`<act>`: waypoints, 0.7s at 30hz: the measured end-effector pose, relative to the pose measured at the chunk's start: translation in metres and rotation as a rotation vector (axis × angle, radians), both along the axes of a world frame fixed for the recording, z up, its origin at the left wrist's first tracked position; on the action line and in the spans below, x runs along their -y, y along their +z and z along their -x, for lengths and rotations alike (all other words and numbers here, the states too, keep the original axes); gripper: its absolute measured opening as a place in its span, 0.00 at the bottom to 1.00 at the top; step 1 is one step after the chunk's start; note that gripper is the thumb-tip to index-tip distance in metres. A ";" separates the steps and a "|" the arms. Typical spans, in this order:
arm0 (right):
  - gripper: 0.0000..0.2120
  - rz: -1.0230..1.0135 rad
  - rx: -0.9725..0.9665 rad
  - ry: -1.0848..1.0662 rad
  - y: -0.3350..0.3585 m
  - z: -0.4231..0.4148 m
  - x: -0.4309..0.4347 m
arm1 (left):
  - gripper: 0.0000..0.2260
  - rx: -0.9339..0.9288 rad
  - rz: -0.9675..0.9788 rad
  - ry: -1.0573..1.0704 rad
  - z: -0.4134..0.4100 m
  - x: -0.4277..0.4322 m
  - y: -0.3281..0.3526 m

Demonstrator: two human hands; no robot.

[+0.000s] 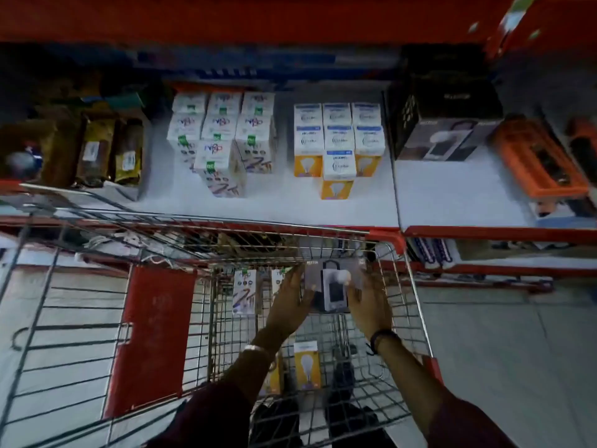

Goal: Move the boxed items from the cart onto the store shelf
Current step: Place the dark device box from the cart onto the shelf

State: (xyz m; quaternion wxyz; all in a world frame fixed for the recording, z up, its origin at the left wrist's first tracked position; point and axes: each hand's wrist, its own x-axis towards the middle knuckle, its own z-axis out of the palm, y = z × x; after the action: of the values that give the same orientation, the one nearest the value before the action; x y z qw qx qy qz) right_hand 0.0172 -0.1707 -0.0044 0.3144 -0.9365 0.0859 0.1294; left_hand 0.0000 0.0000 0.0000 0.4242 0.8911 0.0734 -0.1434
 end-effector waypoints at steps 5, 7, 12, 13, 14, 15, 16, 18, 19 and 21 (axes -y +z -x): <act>0.32 0.014 -0.160 -0.061 -0.043 -0.024 0.004 | 0.33 -0.215 0.059 0.086 -0.019 0.008 -0.055; 0.34 -0.003 -0.197 -0.083 -0.058 -0.030 0.004 | 0.30 -0.258 0.093 0.146 -0.027 0.012 -0.065; 0.31 -0.115 -0.247 -0.177 -0.084 -0.043 0.011 | 0.20 -0.386 0.259 0.361 -0.047 0.018 -0.081; 0.30 -0.131 -0.264 -0.183 -0.089 -0.043 0.013 | 0.21 -0.414 0.262 0.357 -0.048 0.018 -0.085; 0.29 -0.143 -0.275 -0.186 -0.093 -0.043 0.015 | 0.23 -0.432 0.251 0.331 -0.048 0.016 -0.091; 0.27 -0.151 -0.277 -0.184 -0.095 -0.043 0.017 | 0.25 -0.453 0.225 0.298 -0.047 0.013 -0.093; 0.26 -0.157 -0.270 -0.178 -0.097 -0.042 0.020 | 0.28 -0.465 0.202 0.269 -0.045 0.010 -0.100; 0.23 -0.145 -0.263 -0.147 -0.092 -0.041 0.022 | 0.26 -0.464 0.167 0.261 -0.040 0.006 -0.099; 0.21 -0.143 -0.262 -0.138 -0.088 -0.039 0.022 | 0.24 -0.446 0.164 0.286 -0.037 0.005 -0.092; 0.20 -0.162 -0.237 -0.145 -0.076 -0.033 0.021 | 0.20 -0.414 0.190 0.317 -0.026 0.003 -0.082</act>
State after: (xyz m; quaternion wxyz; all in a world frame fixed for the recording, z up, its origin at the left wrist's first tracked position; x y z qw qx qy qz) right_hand 0.0501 -0.1919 -0.0808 0.3849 -0.8777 0.1789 0.2225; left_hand 0.0265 -0.0033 -0.0816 0.4991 0.7765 0.2831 -0.2605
